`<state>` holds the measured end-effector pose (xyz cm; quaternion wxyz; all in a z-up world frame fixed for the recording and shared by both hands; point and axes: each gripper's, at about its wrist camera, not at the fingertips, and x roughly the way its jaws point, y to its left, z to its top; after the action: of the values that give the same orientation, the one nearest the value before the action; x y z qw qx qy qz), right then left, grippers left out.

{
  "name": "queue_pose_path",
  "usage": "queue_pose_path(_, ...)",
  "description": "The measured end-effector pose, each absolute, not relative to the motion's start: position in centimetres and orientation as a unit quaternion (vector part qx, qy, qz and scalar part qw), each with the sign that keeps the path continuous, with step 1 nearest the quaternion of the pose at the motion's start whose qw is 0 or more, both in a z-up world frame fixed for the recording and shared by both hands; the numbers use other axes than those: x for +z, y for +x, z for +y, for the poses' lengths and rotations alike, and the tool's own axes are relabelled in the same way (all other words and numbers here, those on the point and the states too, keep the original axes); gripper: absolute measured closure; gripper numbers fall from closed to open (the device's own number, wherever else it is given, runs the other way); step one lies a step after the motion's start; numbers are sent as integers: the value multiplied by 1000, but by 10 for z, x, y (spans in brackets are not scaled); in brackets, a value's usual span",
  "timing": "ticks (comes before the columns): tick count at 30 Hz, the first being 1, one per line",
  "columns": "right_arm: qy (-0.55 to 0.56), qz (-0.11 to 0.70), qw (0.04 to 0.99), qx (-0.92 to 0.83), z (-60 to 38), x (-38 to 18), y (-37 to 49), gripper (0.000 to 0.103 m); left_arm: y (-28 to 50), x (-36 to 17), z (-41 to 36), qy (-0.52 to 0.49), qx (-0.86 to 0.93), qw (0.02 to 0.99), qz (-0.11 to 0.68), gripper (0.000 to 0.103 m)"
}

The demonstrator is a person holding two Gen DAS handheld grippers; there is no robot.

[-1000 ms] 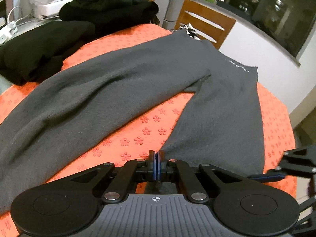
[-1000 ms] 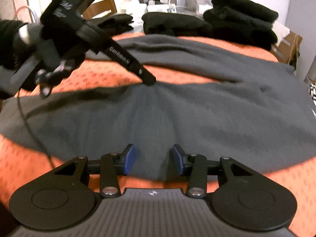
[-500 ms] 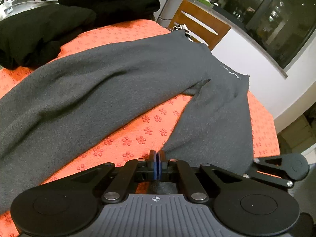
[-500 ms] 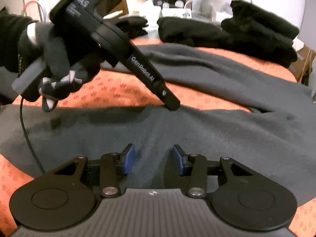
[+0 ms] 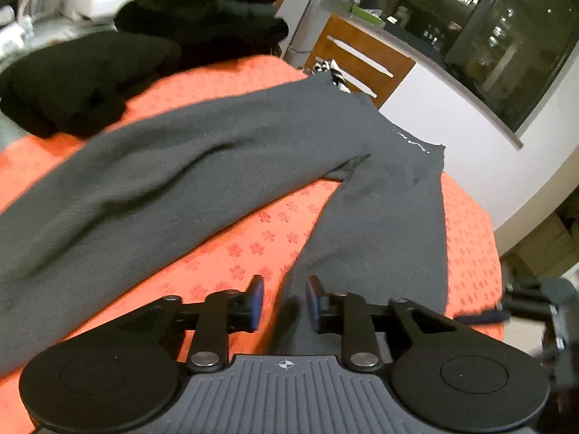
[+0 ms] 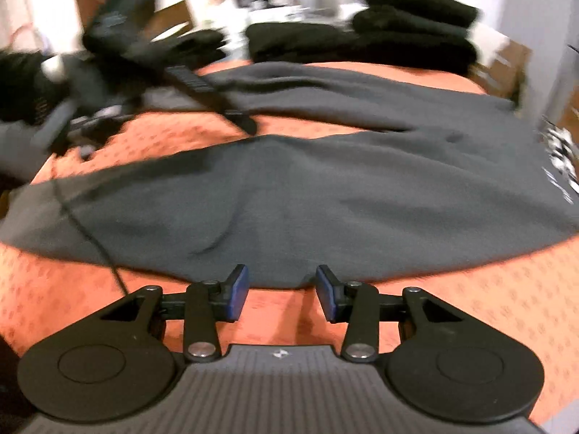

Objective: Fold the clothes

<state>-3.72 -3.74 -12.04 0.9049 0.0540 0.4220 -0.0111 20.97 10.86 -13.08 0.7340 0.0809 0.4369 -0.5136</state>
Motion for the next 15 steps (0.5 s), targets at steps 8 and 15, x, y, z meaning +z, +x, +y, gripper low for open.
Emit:
queue_pose_path(8,112,411,902,-62,-75,-123,-53,56,180,-130,157,126,-462,757,444,64)
queue_pose_path(15,102,412,903,-71,-82,-123,-60,56,180,-145,169,167,-409,781,443,100)
